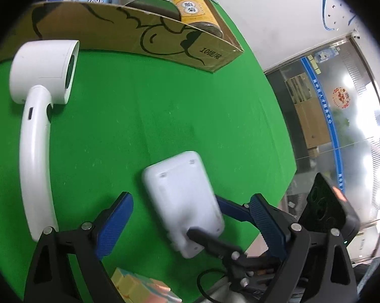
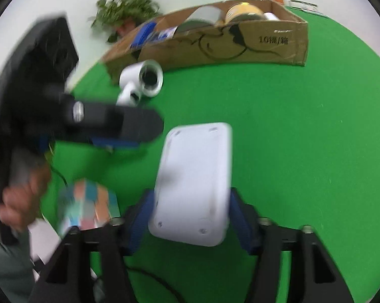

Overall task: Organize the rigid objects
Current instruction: 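Grasp the white power bank with the right gripper, then lift the power bank and carry it over the large box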

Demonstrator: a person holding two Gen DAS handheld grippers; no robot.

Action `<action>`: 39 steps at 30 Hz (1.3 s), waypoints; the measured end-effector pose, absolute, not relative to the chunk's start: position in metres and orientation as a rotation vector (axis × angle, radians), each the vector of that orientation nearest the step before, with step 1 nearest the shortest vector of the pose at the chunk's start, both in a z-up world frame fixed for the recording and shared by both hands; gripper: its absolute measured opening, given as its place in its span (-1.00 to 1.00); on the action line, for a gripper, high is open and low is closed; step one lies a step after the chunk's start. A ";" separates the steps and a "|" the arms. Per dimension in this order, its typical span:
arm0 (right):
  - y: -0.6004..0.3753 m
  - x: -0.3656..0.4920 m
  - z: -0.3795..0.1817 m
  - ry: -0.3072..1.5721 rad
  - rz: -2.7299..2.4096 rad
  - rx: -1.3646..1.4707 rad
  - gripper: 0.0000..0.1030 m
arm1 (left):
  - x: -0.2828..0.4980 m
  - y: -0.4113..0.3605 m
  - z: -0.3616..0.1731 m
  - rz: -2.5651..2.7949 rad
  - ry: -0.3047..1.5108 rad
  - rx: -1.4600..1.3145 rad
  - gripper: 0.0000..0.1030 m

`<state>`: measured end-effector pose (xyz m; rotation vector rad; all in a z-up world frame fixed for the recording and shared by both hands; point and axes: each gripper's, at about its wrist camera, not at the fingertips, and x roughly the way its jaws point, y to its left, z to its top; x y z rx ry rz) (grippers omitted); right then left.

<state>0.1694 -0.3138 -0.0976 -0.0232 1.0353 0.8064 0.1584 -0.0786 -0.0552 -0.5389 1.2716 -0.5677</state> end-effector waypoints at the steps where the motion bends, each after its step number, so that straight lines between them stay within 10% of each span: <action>1: -0.311 0.170 -0.094 1.015 0.817 -0.027 0.23 | 0.162 -0.077 -0.058 -0.575 1.283 -0.549 0.63; 3: -0.306 0.167 -0.092 1.003 0.851 -0.055 0.64 | 0.167 -0.074 -0.066 -0.573 1.320 -0.572 0.48; 12: -0.296 0.145 -0.109 1.026 0.838 -0.204 0.33 | 0.156 -0.077 -0.075 -0.617 1.356 -0.600 0.35; 20: -0.282 0.147 -0.108 1.015 0.806 -0.246 0.28 | 0.155 -0.067 -0.078 -0.569 1.332 -0.581 -0.23; 39: -0.226 0.189 -0.022 0.796 0.855 -0.202 0.27 | 0.181 0.000 0.013 -0.480 1.041 -0.543 -0.41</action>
